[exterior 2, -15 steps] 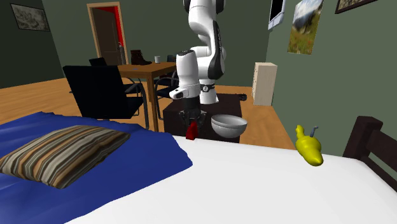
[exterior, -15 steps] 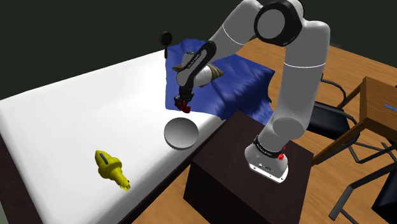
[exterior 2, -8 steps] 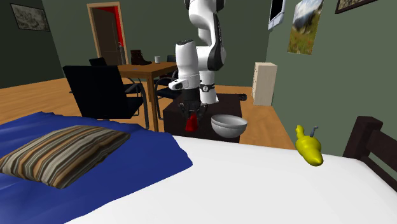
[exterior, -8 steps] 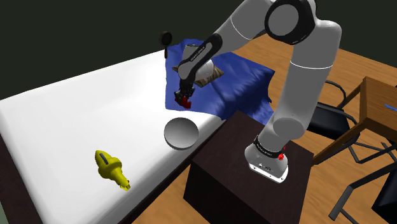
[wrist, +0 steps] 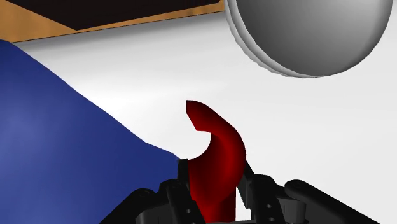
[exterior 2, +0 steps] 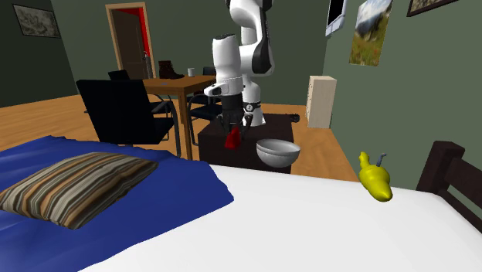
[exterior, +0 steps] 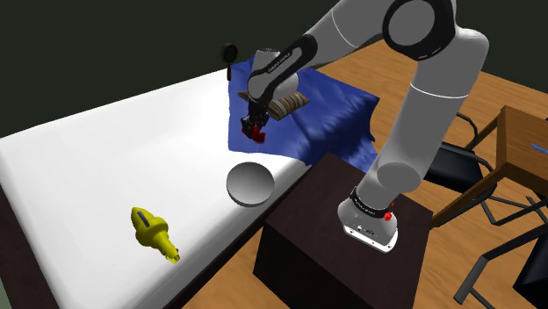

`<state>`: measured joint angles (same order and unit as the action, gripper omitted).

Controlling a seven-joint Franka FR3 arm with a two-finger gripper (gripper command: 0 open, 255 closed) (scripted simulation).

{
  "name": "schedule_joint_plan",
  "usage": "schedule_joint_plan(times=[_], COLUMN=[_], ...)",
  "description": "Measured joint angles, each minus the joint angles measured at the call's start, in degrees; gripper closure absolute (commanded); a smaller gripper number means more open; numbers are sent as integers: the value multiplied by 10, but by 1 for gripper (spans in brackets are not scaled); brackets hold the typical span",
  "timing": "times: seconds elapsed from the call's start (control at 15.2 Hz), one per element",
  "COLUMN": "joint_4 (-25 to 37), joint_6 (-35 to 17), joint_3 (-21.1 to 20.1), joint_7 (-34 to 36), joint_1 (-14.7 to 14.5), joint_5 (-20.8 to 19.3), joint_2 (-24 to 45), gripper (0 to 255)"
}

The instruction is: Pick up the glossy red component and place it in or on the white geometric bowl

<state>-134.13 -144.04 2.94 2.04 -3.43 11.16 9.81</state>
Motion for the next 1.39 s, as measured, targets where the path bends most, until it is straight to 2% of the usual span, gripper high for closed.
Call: schedule_joint_plan(times=[0.33, 1.06, 1.25, 1.39], joint_4=[-4, -150, -179, -189], joint_6=[25, -29, -50, -68], joint_3=[0, -69, -98, -104], joint_7=[13, 145, 189, 196], joint_1=[-4, -78, -104, -109], joint_5=[-9, -2, 7, 12], joint_2=[-30, -136, -149, -142], gripper=[255, 255, 255, 255])
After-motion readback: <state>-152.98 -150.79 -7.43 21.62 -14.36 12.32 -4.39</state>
